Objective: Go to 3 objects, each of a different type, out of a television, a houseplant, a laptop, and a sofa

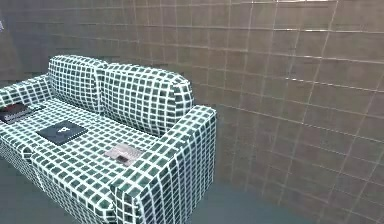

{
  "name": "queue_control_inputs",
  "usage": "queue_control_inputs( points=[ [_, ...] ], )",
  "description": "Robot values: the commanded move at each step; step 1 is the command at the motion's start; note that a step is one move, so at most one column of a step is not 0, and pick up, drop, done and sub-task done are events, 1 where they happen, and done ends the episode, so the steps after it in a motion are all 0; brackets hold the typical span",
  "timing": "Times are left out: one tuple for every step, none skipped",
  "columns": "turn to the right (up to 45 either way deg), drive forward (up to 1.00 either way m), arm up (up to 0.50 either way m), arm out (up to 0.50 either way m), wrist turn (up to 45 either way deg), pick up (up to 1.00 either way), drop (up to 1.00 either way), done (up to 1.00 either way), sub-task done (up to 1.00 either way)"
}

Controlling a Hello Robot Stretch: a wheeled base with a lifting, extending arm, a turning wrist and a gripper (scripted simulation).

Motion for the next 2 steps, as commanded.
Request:
queue_control_inputs(
  points=[
    [-30.0,0.0,0.0,0.0,0.0,0.0,0.0,0.0,0.0],
    [0.0,0.0,0.0,0.0,0.0,0.0,0.0,0.0,1.0]
  ],
)
